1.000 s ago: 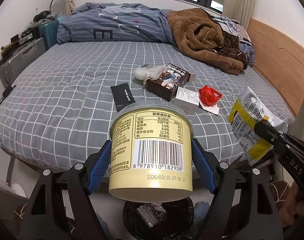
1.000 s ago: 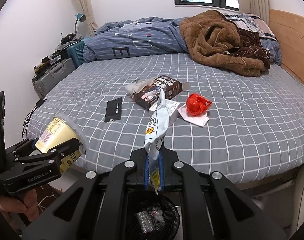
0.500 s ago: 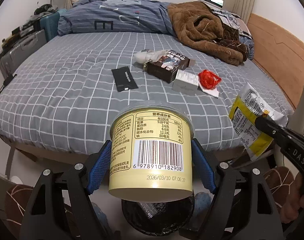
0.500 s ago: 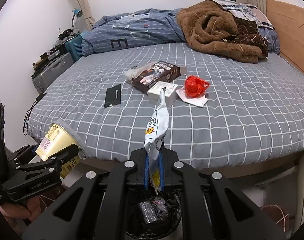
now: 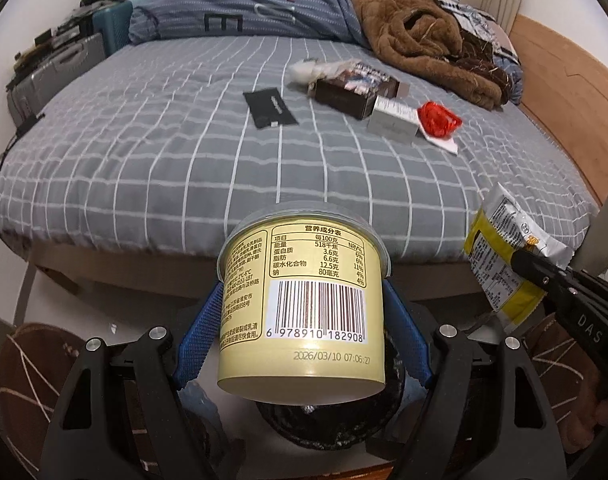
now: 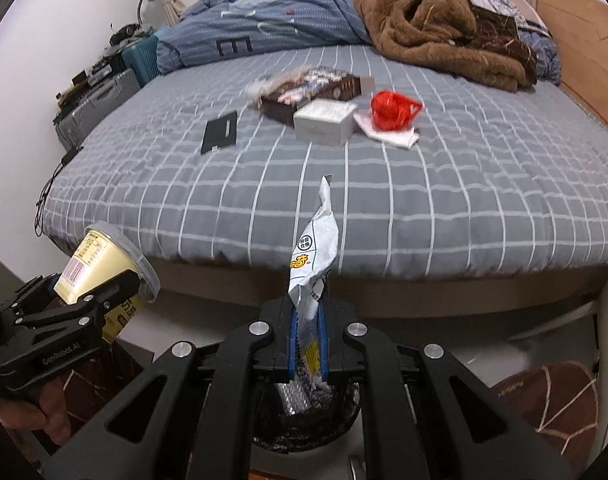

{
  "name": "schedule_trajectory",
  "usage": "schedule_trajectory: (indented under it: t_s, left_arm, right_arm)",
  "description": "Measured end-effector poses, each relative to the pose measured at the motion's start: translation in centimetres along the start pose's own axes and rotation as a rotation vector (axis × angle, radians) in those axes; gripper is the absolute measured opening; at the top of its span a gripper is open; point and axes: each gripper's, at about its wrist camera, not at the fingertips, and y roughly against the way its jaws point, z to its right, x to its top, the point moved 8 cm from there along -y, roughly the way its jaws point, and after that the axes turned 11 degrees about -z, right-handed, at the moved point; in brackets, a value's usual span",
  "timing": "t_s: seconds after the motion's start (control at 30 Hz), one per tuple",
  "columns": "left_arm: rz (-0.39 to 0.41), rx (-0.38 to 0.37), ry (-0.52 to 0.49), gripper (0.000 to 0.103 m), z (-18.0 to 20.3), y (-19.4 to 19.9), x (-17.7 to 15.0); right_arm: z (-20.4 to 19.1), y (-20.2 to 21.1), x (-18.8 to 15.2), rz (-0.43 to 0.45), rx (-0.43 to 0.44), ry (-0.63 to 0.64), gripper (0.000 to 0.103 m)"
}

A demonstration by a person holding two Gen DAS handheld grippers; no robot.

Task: Collect trash
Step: 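Lift the pudding cup and wrapper and carry them toward the bin, then open the right tool over the bin while the left tool releases the pudding cup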

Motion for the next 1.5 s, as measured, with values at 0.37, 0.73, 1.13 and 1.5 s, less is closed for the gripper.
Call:
schedule_trajectory:
  t_s: [0.37,0.73,1.13,1.5]
  left_arm:
    - [-0.062,0.014,-0.011,0.076,-0.3,-2.6,-2.1]
    - [-0.130,0.000,0.019,0.076,-1.3,-6.7,-3.5]
    - [-0.193,0.027,0.030,0.076,-2.5,-10.1,-4.4]
    - [-0.228,0.055,0.046,0.076,-3.9,-12.3,-4.9]
  right_arm:
    - [-1.7,-3.9,-3.2,-0.089,-0.010,0.032,0.007]
    - [-2.1,-8.9,-4.8,-0.180,-0.012,0.027,0.007]
    - [-3.7,-12.7,-6.0,-0.260,-0.017,0.061,0.007]
    - [-4.6,-15.3,-6.7,-0.307,-0.029,0.091,0.034]
